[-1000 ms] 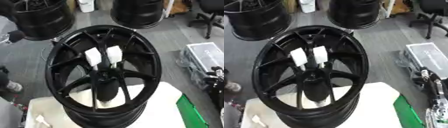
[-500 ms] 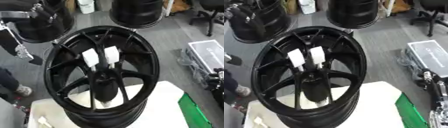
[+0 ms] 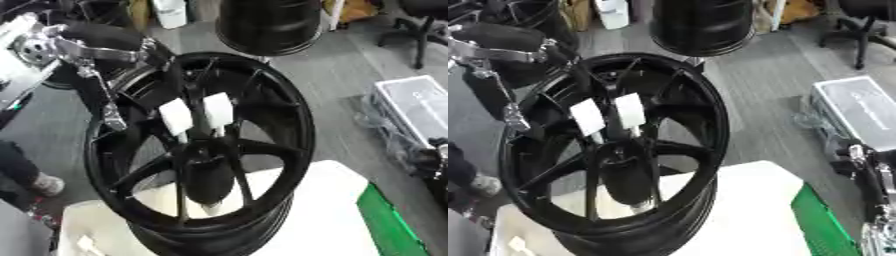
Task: Pull the pin out of the wheel hub.
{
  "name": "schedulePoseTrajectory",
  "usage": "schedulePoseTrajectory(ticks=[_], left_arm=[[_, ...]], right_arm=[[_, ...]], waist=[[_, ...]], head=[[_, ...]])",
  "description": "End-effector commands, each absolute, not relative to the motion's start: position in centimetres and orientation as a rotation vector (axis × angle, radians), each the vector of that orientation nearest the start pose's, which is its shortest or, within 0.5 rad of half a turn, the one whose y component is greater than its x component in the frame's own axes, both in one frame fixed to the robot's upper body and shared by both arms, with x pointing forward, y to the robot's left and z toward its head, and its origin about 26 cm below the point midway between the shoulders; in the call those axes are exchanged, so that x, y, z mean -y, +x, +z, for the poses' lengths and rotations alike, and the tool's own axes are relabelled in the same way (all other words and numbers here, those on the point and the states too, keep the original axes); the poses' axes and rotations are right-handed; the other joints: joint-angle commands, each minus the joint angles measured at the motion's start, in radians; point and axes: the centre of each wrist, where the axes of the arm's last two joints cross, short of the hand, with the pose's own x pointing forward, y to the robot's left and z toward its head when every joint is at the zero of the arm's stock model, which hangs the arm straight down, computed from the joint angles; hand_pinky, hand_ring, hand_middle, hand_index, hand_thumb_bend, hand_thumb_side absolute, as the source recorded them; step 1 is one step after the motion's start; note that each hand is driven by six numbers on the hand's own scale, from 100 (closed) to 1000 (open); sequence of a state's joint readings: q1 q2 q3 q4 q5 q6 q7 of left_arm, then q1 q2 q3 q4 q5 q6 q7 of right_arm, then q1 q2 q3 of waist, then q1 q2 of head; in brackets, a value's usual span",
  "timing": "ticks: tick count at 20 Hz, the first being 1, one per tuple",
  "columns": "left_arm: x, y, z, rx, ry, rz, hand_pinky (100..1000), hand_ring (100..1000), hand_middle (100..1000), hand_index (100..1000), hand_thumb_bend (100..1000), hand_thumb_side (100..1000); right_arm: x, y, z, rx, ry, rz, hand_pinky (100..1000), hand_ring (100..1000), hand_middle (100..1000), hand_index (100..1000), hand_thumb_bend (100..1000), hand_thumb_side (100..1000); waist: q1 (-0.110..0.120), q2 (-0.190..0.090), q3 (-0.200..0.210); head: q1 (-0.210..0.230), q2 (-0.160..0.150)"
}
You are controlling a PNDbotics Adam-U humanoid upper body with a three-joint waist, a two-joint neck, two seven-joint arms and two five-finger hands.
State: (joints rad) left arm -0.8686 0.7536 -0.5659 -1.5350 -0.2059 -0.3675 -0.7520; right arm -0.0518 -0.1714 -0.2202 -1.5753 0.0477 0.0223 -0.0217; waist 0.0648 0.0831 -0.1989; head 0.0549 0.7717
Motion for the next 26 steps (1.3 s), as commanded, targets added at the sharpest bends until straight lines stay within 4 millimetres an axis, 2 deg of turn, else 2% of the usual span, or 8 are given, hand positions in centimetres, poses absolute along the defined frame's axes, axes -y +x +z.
schedulePoseTrajectory(ticks=[1, 8, 16, 19, 20, 23, 26], left_arm=[[-22.2, 39.8, 25.3, -1.697, -0.192, 2.947, 818, 759, 734, 780, 640, 113], [-22.2, 41.0, 24.0, -1.635, -0.220, 2.977, 815, 745, 694, 745, 603, 100], [-22.0, 41.5, 23.2, -1.629, -0.191, 2.981, 784, 653, 552, 618, 580, 100], [-21.9, 41.7, 23.1, -1.649, -0.179, 2.981, 775, 623, 500, 569, 533, 100], [-21.9, 41.7, 23.1, -1.656, -0.177, 2.980, 762, 589, 445, 520, 467, 100], [-22.0, 41.8, 23.2, -1.684, -0.171, 2.979, 739, 533, 350, 438, 369, 100], [-22.2, 41.8, 23.5, -1.706, -0.174, 2.979, 724, 498, 285, 382, 358, 100]], right_arm=[[34.2, 28.5, 2.8, 1.625, -0.364, 0.009, 684, 608, 637, 794, 100, 783], [34.1, 28.5, 2.8, 1.628, -0.360, 0.013, 684, 608, 637, 794, 100, 784], [34.0, 28.6, 2.8, 1.629, -0.357, 0.015, 684, 607, 636, 794, 100, 784], [34.0, 28.6, 2.8, 1.629, -0.357, 0.015, 684, 607, 636, 794, 100, 784], [34.0, 28.6, 2.8, 1.629, -0.356, 0.016, 684, 607, 636, 794, 100, 784], [34.0, 28.6, 2.8, 1.629, -0.356, 0.016, 684, 607, 636, 794, 100, 784], [34.0, 28.6, 2.8, 1.629, -0.357, 0.015, 684, 607, 636, 794, 100, 784]], waist=[[-0.003, -0.016, -0.002], [-0.001, -0.018, -0.007], [-0.001, -0.018, -0.008], [-0.001, -0.018, -0.008], [-0.002, -0.018, -0.008], [-0.002, -0.018, -0.007], [-0.002, -0.018, -0.007]], head=[[0.005, -0.004], [0.007, -0.005], [0.008, -0.002], [0.008, -0.002], [0.008, -0.002], [0.008, -0.002], [0.008, -0.002]])
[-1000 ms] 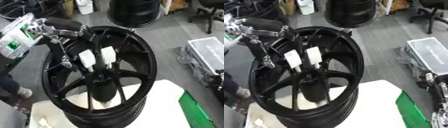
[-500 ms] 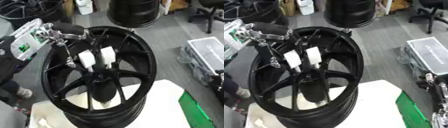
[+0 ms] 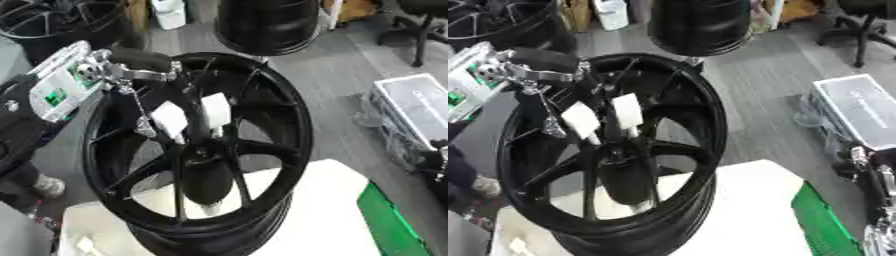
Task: Pull the pin out of the wheel hub.
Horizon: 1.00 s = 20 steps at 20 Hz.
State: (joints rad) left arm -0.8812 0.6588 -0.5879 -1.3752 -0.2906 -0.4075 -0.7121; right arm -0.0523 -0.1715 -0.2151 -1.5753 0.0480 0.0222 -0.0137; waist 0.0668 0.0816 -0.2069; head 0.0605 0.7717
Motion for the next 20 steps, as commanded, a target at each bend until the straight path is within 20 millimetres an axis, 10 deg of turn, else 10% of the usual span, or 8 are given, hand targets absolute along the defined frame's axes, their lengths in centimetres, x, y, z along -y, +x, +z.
schedulePoseTrajectory(ticks=[1, 14, 20], left_arm=[[-22.3, 41.8, 23.7, -1.715, -0.177, 2.977, 723, 497, 283, 380, 356, 100], [-25.9, 39.7, 31.6, -1.981, -0.337, 2.859, 730, 498, 283, 382, 378, 100], [-32.3, 36.8, 35.5, -2.117, -0.619, 2.851, 736, 519, 294, 394, 404, 100]], right_arm=[[34.1, 28.5, 2.8, 1.628, -0.358, 0.014, 684, 607, 635, 794, 100, 784], [34.5, 28.3, 2.6, 1.617, -0.377, 0.007, 684, 607, 635, 793, 100, 783], [35.0, 27.9, 2.4, 1.604, -0.400, -0.006, 684, 606, 634, 793, 100, 784]], waist=[[-0.004, -0.017, 0.001], [0.002, -0.029, 0.018], [0.005, -0.038, 0.043]], head=[[0.002, -0.002], [-0.001, -0.002], [-0.007, -0.002]])
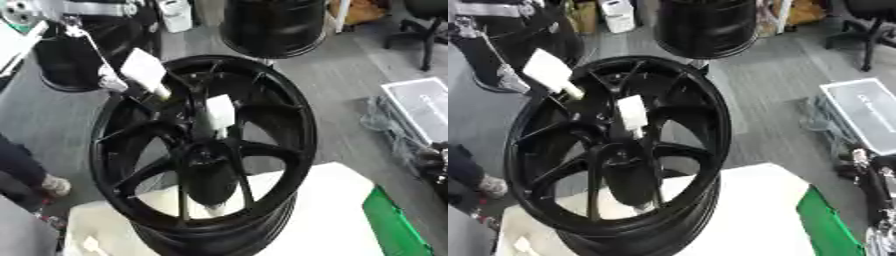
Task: Pull the pin out of the wheel hub.
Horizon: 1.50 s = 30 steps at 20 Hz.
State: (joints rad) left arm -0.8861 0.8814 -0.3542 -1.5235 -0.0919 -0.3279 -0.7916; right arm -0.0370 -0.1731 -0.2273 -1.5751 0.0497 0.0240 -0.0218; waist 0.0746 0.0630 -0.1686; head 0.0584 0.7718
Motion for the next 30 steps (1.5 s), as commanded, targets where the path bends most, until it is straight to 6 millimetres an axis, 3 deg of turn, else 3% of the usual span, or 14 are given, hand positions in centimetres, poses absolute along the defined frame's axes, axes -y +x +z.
schedulePoseTrajectory(ticks=[1, 3, 6, 10, 11, 12, 15, 17, 18, 19, 20, 21, 25, 30], left_arm=[[-33.8, 36.2, 35.8, 1.561, 0.491, -2.071, 735, 528, 296, 397, 405, 100], [-37.2, 35.2, 36.0, 1.535, 0.542, -1.948, 732, 527, 293, 396, 402, 100], [-42.3, 34.2, 34.3, 1.478, 0.595, -1.725, 724, 525, 292, 400, 387, 100], [-48.0, 34.3, 29.0, 1.311, 0.607, -1.482, 721, 543, 326, 435, 374, 100], [-48.9, 34.5, 27.5, 1.265, 0.605, -1.440, 723, 554, 349, 456, 464, 100], [-49.7, 34.7, 26.1, 1.224, 0.607, -1.408, 724, 560, 359, 465, 384, 100], [-51.5, 35.2, 22.2, 1.128, 0.620, -1.318, 744, 640, 496, 594, 457, 100], [-52.4, 35.3, 19.8, 1.081, 0.641, -1.282, 758, 699, 622, 716, 597, 117], [-52.7, 35.3, 18.7, 1.066, 0.645, -1.262, 770, 726, 637, 731, 605, 127], [-53.1, 35.1, 17.5, 1.050, 0.641, -1.227, 775, 740, 758, 853, 730, 261], [-53.3, 34.9, 16.5, 1.034, 0.654, -1.211, 775, 740, 758, 853, 730, 261], [-53.5, 34.8, 15.8, 1.035, 0.668, -1.191, 778, 750, 802, 904, 830, 377], [-53.0, 34.2, 13.4, 1.202, 0.732, -0.993, 757, 722, 780, 892, 834, 463], [-49.3, 33.2, 13.1, 1.583, 0.705, -0.695, 720, 650, 680, 821, 698, 519]], right_arm=[[35.0, 27.9, 2.4, 1.602, -0.402, -0.009, 684, 606, 634, 793, 100, 784], [35.1, 27.8, 2.3, 1.600, -0.405, -0.013, 684, 606, 634, 793, 100, 783], [35.2, 27.7, 2.3, 1.599, -0.408, -0.022, 684, 606, 634, 793, 100, 782], [35.1, 27.8, 2.2, 1.601, -0.404, -0.025, 685, 606, 634, 794, 100, 780], [35.0, 27.8, 2.2, 1.602, -0.401, -0.025, 685, 606, 634, 794, 100, 782], [34.9, 27.8, 2.2, 1.604, -0.398, -0.026, 685, 606, 634, 794, 100, 778], [34.8, 27.9, 2.2, 1.605, -0.393, -0.029, 685, 606, 634, 794, 100, 778], [34.8, 27.9, 2.1, 1.604, -0.391, -0.030, 685, 606, 634, 794, 100, 778], [34.8, 27.9, 2.1, 1.604, -0.391, -0.030, 685, 606, 634, 794, 100, 797], [34.8, 27.9, 2.1, 1.605, -0.390, -0.030, 685, 606, 634, 794, 100, 777], [34.8, 27.9, 2.1, 1.606, -0.389, -0.030, 685, 606, 634, 794, 100, 777], [34.8, 27.9, 2.1, 1.606, -0.389, -0.031, 685, 606, 634, 793, 100, 777], [34.7, 27.9, 2.0, 1.605, -0.386, -0.038, 685, 606, 634, 794, 100, 778], [34.7, 27.9, 2.1, 1.609, -0.387, -0.048, 685, 606, 634, 794, 100, 777]], waist=[[-0.003, -0.020, 0.008], [-0.006, -0.020, 0.013], [-0.012, -0.019, 0.015], [-0.021, -0.016, 0.015], [-0.023, -0.016, 0.014], [-0.026, -0.016, 0.013], [-0.033, -0.013, 0.012], [-0.037, -0.011, 0.013], [-0.038, -0.010, 0.013], [-0.039, -0.009, 0.014], [-0.040, -0.008, 0.014], [-0.041, -0.008, 0.015], [-0.045, -0.006, 0.019], [-0.051, -0.001, 0.030]], head=[[-0.007, -0.002], [-0.007, -0.002], [-0.003, -0.002], [-0.002, -0.002], [0.000, -0.002], [0.001, -0.002], [0.005, -0.002], [0.006, -0.002], [0.006, -0.002], [0.006, -0.002], [0.006, -0.002], [0.006, -0.002], [0.002, -0.002], [-0.009, -0.002]])
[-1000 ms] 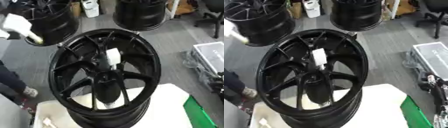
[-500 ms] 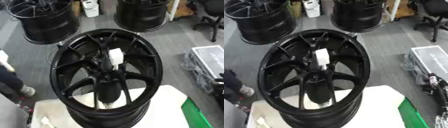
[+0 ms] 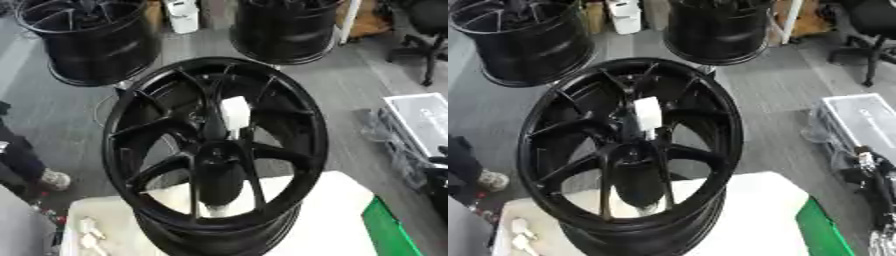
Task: Pull the pin out of the wheel hub.
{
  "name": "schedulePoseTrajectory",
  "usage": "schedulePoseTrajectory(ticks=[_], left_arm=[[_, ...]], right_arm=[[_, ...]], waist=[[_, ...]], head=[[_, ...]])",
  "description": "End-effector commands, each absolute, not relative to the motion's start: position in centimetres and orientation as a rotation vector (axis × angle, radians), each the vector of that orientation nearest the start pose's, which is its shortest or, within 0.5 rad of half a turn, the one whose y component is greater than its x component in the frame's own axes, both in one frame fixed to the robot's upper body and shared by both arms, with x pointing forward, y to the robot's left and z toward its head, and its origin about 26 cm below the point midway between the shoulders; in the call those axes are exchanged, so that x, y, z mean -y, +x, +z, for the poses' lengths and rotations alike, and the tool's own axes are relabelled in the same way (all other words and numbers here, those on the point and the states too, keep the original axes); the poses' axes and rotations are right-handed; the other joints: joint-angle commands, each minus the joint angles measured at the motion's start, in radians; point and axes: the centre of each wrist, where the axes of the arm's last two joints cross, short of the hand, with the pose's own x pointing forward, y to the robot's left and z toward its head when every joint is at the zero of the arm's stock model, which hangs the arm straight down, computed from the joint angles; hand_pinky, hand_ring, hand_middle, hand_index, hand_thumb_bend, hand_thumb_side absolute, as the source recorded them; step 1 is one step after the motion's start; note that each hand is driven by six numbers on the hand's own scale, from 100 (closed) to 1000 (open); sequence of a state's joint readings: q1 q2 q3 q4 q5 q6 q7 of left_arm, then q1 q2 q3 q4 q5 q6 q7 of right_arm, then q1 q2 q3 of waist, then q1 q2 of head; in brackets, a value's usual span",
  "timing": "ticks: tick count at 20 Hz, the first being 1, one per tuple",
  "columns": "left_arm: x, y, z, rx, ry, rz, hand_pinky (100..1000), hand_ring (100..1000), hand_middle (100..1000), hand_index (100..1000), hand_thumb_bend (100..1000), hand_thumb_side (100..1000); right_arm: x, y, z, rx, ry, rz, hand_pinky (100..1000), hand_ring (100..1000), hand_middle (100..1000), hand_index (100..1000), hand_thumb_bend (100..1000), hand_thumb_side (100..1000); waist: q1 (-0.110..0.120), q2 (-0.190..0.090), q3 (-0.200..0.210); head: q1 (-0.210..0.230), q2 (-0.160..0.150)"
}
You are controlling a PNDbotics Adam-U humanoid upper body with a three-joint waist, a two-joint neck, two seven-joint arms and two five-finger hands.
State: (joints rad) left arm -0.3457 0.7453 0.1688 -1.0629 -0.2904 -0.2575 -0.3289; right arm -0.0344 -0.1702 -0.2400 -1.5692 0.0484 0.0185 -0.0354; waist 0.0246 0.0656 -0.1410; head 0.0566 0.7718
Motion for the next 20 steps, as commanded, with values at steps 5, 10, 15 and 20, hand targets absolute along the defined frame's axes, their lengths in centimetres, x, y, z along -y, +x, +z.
schedulePoseTrajectory(ticks=[5, 10, 15, 20], left_arm=[[-43.4, 30.7, 12.3, 1.853, 0.555, -0.317, 686, 602, 611, 762, 619, 520], [-38.2, 28.9, 10.0, 1.883, 0.400, 0.115, 683, 601, 603, 751, 617, 534], [-35.6, 28.4, 8.5, 1.792, 0.344, 0.198, 680, 594, 594, 745, 614, 547], [-35.4, 28.1, 7.9, 1.760, 0.328, 0.207, 678, 590, 591, 743, 616, 552]], right_arm=[[34.5, 28.0, 2.1, 1.613, -0.381, -0.054, 685, 606, 634, 794, 100, 778], [34.3, 28.0, 2.0, 1.615, -0.373, -0.063, 685, 606, 634, 794, 100, 779], [34.0, 28.2, 2.0, 1.621, -0.354, -0.055, 686, 606, 633, 794, 100, 781], [33.9, 28.2, 2.1, 1.622, -0.352, -0.054, 686, 606, 633, 794, 100, 782]], waist=[[-0.008, 0.004, 0.015], [-0.019, 0.009, 0.026], [-0.023, 0.015, 0.026], [-0.023, 0.018, 0.022]], head=[[-0.016, -0.002], [-0.024, -0.002], [-0.008, -0.002], [0.007, -0.002]])
